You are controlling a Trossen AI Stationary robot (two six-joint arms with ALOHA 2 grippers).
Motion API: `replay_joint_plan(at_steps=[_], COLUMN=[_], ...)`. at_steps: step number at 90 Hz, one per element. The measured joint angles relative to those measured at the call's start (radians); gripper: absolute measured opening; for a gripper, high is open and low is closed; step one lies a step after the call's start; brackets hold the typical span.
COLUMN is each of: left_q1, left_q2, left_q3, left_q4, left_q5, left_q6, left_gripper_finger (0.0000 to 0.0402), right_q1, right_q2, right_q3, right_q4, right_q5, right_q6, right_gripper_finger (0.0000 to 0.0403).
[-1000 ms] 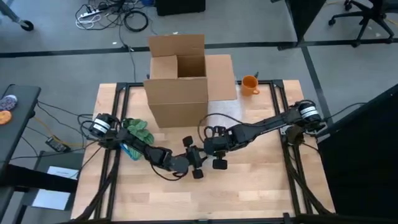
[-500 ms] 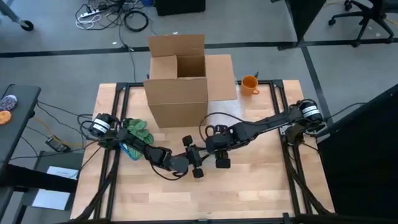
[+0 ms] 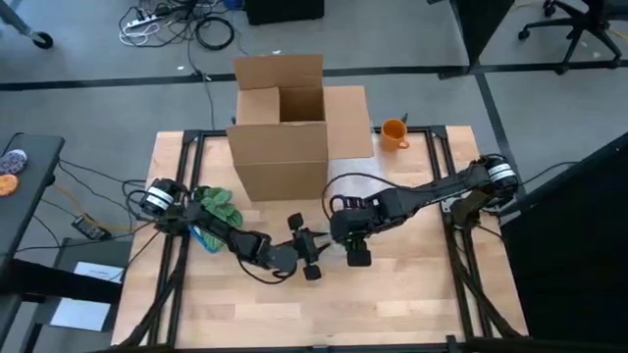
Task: Wrap mug
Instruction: Wrap the yellow mug with the bubble wrap
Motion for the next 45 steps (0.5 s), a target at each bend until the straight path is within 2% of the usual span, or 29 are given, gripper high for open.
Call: replay_joint_plan(at_steps=[22, 45], left_q1=[0.0, 0.0], left_q2=[0.0, -0.001], left_q3=[0.0, 0.0], left_q4=[0.002, -0.008], left_q5=[0.001, 0.003], left_q6=[0.0, -0.02], left_gripper_finger=[0.0117, 0.0117], right_q1=[0.0, -0.01], right_q2=[-0.031, 0.037], right_q3=[0.0, 0.0], right_q4=[0.125, 0.122], right_q5=[0.041, 0.039], right_q6=[-0.038, -0.084], right_gripper_finger=[0.0134, 0.0047])
